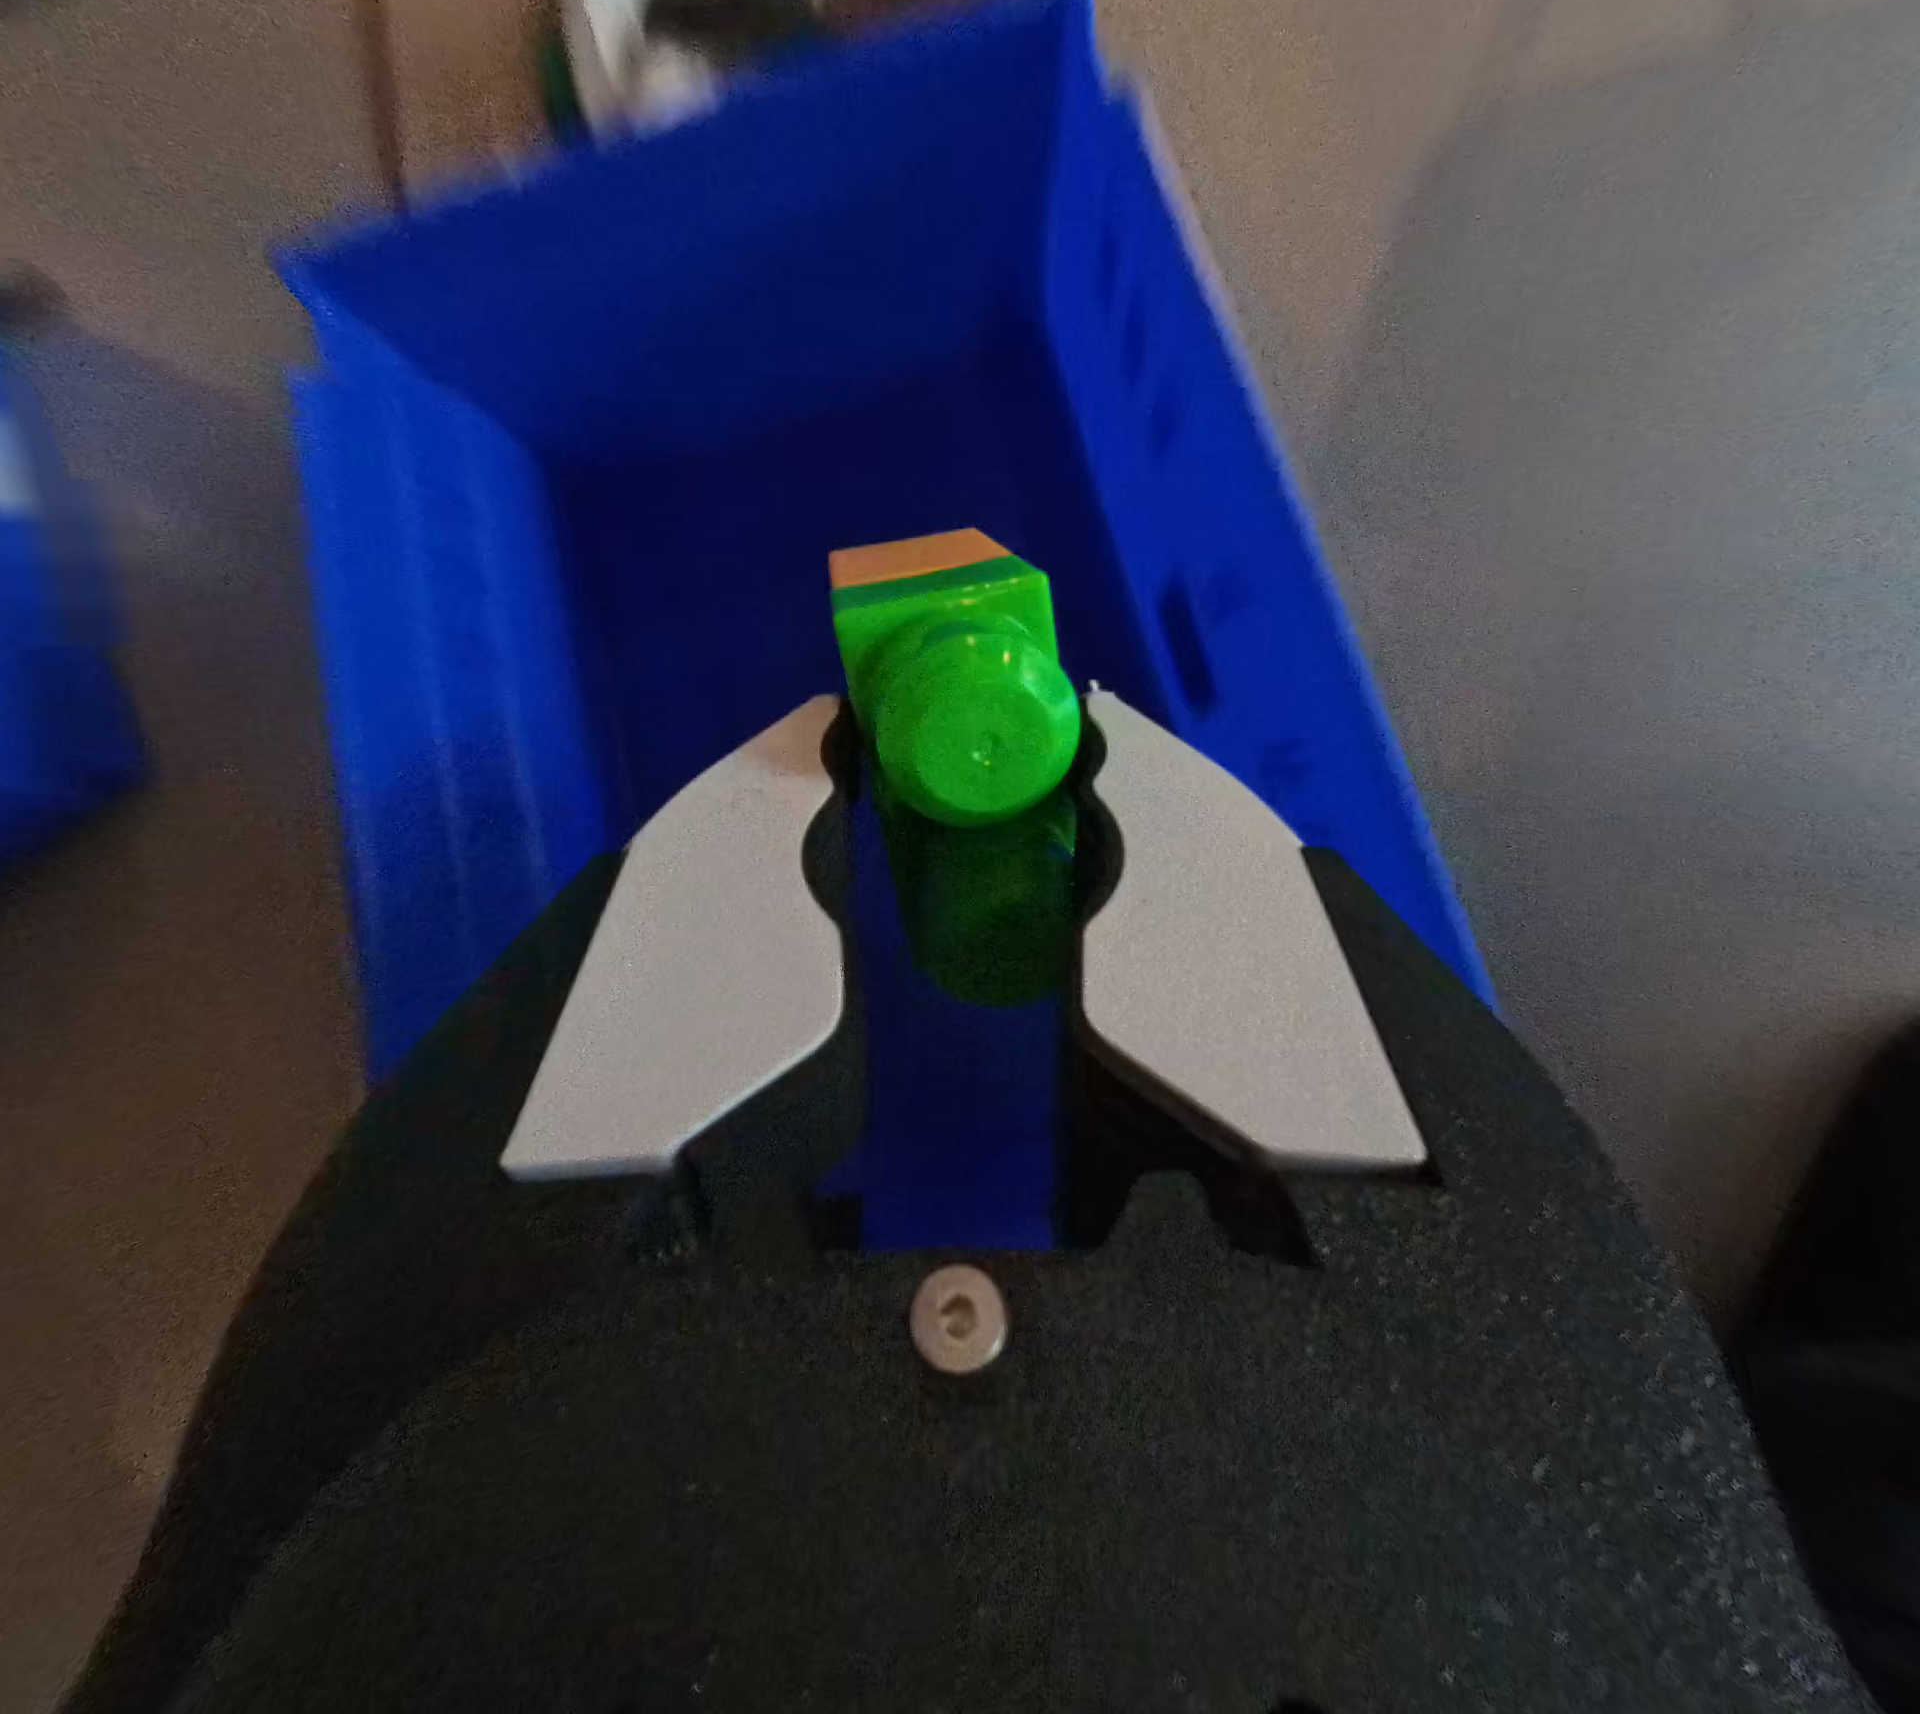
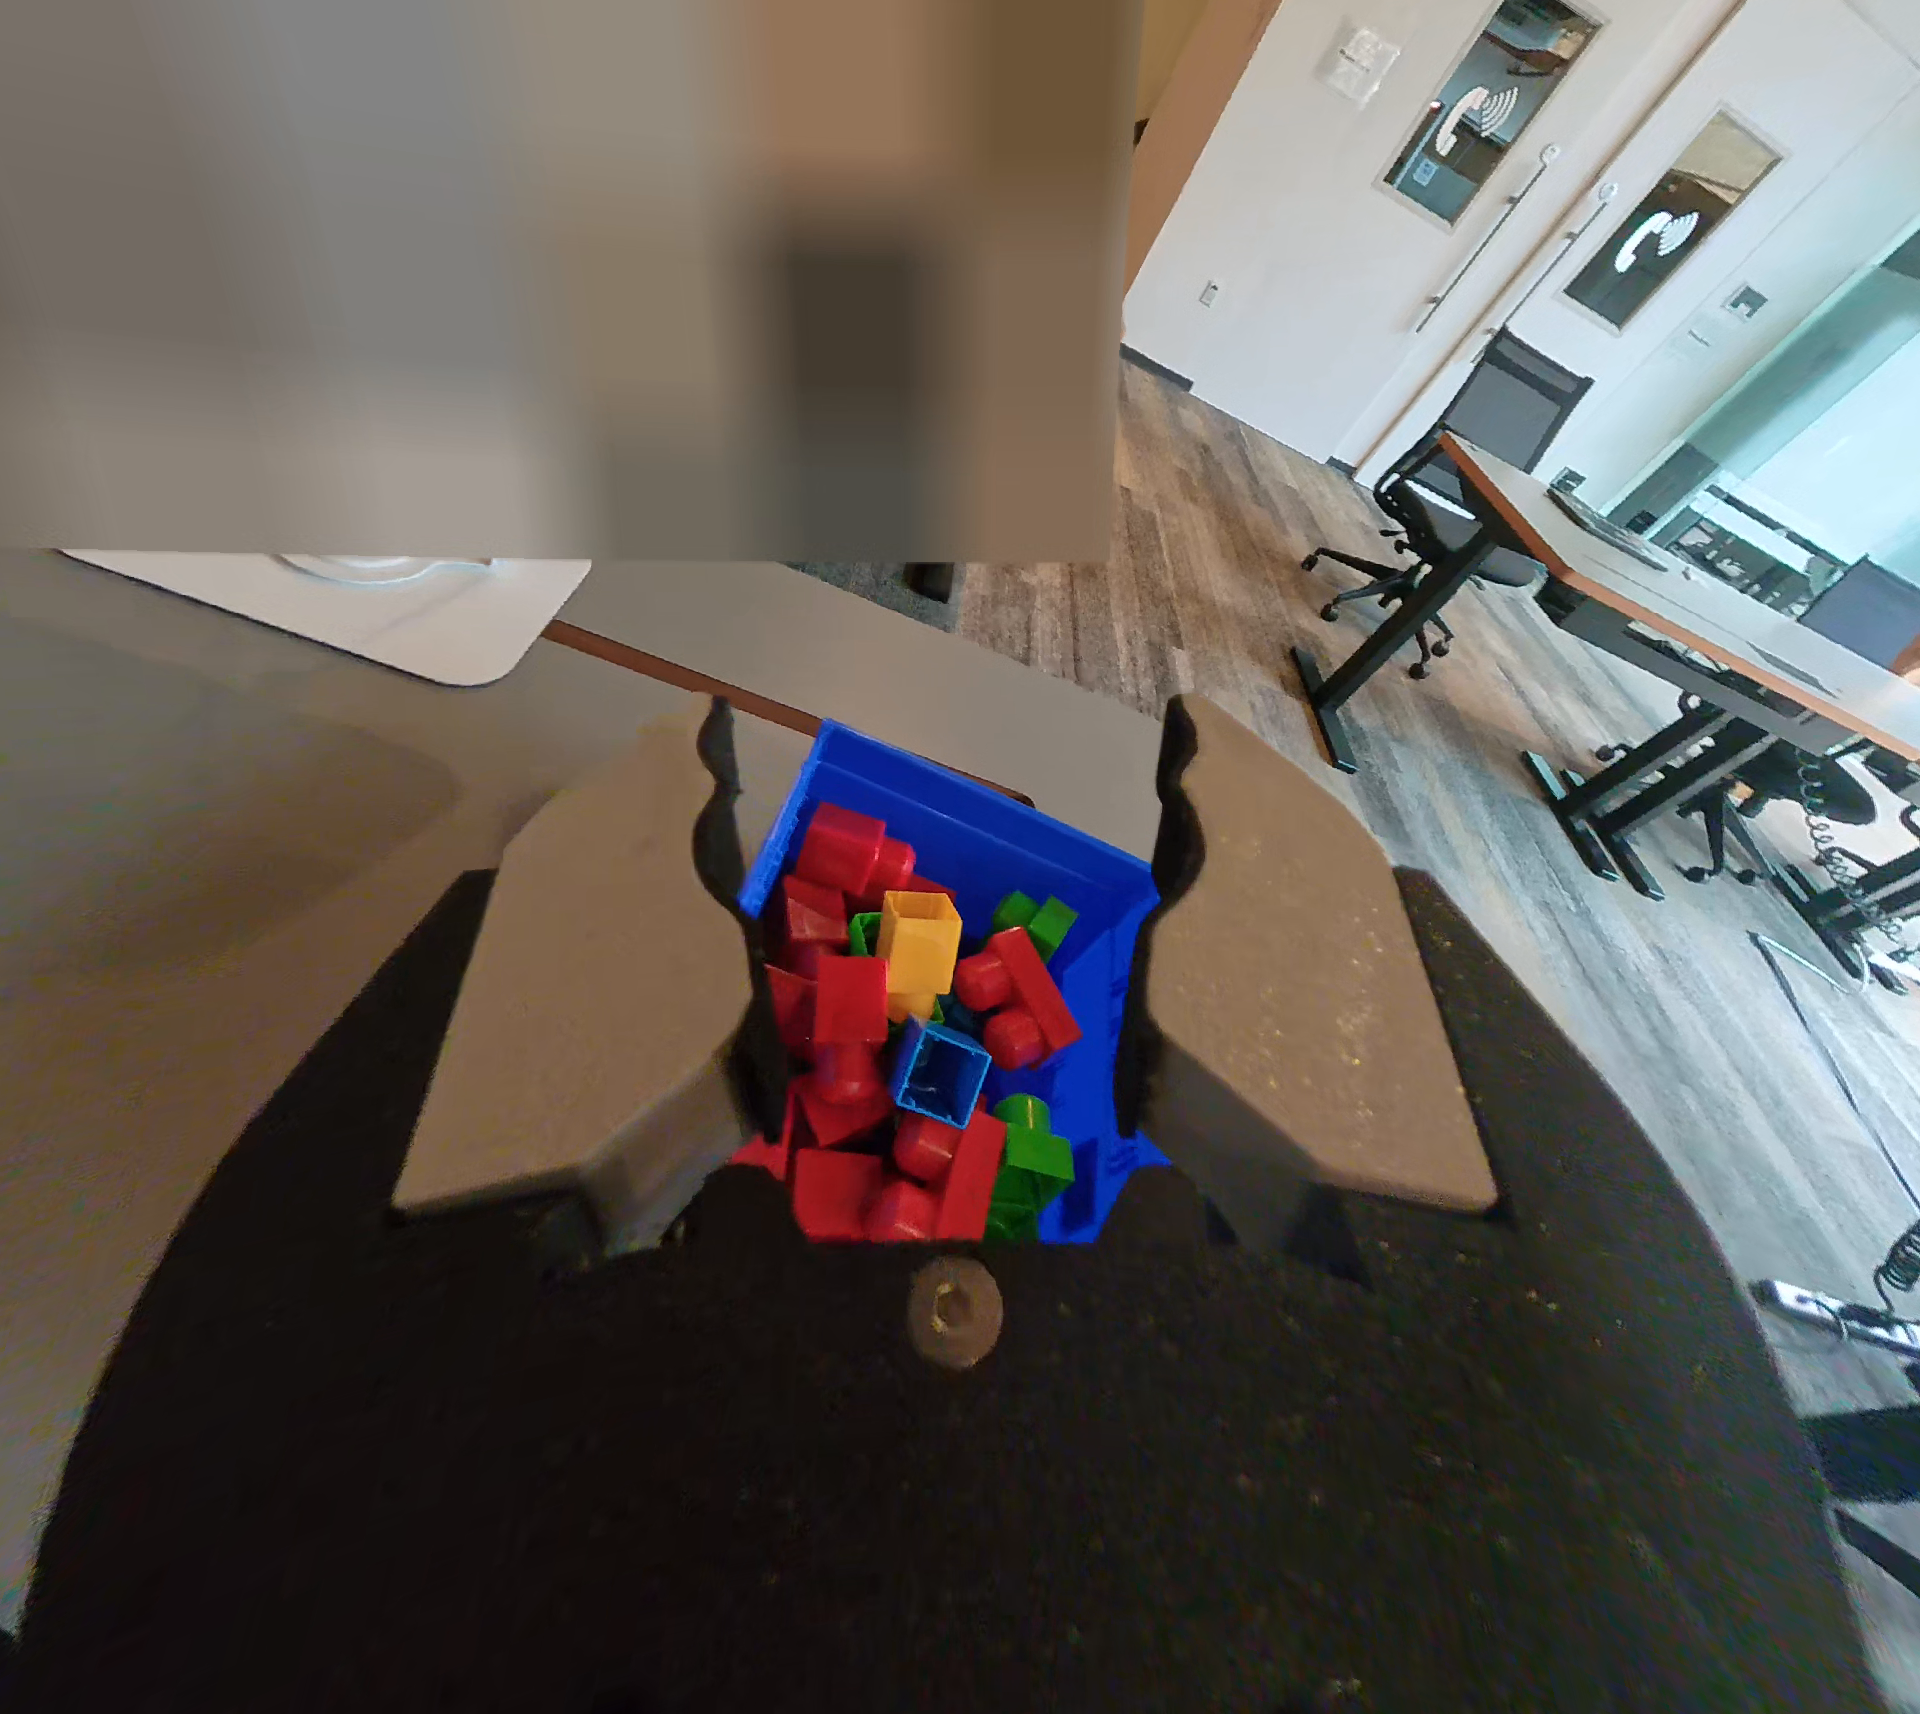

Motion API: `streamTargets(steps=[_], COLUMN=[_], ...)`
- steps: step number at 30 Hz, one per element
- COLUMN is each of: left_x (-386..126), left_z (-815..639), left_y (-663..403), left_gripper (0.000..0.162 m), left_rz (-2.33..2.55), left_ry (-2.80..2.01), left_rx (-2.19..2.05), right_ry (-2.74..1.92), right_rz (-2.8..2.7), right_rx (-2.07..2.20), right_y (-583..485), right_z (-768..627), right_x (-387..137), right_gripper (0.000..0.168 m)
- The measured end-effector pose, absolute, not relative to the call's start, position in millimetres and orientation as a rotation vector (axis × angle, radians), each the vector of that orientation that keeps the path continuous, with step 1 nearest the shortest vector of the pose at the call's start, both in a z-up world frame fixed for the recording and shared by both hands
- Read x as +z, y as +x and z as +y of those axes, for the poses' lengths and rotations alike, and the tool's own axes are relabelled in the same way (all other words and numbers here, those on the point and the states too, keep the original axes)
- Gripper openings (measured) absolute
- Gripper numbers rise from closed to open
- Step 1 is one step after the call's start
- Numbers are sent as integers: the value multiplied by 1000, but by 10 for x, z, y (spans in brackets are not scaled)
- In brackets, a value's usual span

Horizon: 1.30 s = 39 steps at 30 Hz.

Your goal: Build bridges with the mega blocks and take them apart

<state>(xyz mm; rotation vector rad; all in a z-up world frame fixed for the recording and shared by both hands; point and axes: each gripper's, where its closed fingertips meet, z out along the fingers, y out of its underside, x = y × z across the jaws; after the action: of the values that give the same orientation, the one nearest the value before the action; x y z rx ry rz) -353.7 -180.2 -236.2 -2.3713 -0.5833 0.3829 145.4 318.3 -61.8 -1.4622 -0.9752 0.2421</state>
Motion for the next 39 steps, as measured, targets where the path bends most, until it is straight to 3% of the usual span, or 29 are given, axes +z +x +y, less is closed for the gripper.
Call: streamTargets(steps=[7, 16, 24, 33, 39], left_x=[-1077, -153, 19, -150, -211], left_z=[-1071, -282, 25, 229, 279], left_y=[-3278, -1909, -866, -219, -72], left_gripper=[39, 39, 38, 38, 38], left_rz=[-331, 129, 422, 591, 627], left_ry=[-1781, -1373, -1241, -1281, -1291], left_rx=[395, -182, -516, -655, -680], right_ry=[-1394, -1116, -752, -597, -603], right_rz=[-1063, -1291, -1492, -1663, -1680], right_rx=[308, 675, 1191, 1490, 1575], right_y=[1188, 569, 178, -45, -142], right_z=[3003, 2253, 1141, 394, 302], right_x=[-580, -407, -203, -287, -341], right_gripper=[77, 76, 72, 69, 54])
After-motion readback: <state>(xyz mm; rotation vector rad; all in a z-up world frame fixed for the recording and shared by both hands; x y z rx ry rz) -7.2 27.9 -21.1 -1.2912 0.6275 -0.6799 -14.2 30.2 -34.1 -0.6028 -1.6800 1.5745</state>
